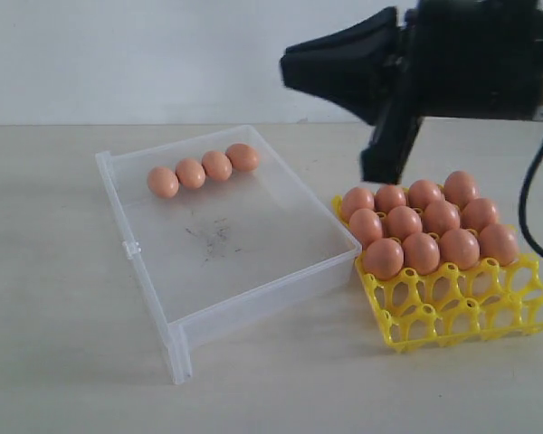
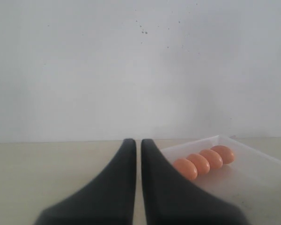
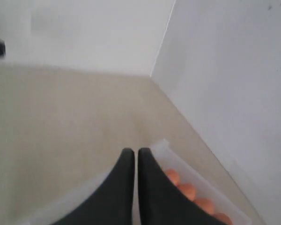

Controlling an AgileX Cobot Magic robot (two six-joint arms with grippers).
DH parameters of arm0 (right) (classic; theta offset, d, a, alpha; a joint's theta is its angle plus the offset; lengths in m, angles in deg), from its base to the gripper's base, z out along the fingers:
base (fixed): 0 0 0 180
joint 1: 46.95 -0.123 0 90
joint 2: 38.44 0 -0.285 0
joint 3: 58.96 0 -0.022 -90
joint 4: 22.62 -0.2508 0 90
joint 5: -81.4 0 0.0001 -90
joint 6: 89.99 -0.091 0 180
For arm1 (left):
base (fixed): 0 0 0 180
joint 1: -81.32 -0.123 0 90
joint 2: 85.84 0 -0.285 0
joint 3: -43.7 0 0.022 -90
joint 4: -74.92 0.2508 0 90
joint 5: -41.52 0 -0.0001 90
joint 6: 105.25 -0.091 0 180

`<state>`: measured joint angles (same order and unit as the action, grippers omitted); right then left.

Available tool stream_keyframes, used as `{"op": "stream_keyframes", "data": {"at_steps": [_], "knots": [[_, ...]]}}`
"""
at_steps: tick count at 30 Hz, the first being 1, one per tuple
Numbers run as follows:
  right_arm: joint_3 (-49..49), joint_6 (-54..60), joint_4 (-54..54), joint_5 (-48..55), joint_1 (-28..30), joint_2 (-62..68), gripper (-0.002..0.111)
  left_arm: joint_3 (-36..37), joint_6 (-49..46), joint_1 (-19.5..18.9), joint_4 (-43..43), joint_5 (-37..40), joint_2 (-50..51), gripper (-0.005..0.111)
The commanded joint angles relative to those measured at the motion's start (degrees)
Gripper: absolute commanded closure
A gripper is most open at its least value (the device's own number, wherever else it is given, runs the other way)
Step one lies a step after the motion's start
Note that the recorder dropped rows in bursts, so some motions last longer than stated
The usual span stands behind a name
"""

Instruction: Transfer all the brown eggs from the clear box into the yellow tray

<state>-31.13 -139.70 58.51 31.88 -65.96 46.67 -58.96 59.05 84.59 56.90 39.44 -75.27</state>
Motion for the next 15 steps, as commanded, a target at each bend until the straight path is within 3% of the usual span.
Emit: {"op": "stream_keyframes", "data": {"at_steps": [1,4,9,15], "knots": [[-6.4,-0.4,18.8,20.4,-11.2,3.9,0.108,-0.1,-0.3,0.2,-0.3,-0.9,0.2,0.103],[-10.7,-3.0,18.8,22.7,-14.2,9.2,0.108,-0.1,-0.3,0.2,-0.3,-0.9,0.2,0.103],[-17.3,-20.1,18.8,25.6,-14.1,21.3,0.108,-0.1,-0.3,0.2,-0.3,-0.9,0.2,0.103],[-21.2,-27.8,18.8,19.3,-14.1,34.2,0.108,-0.1,-0.3,0.2,-0.3,-0.9,0.2,0.103]]}}
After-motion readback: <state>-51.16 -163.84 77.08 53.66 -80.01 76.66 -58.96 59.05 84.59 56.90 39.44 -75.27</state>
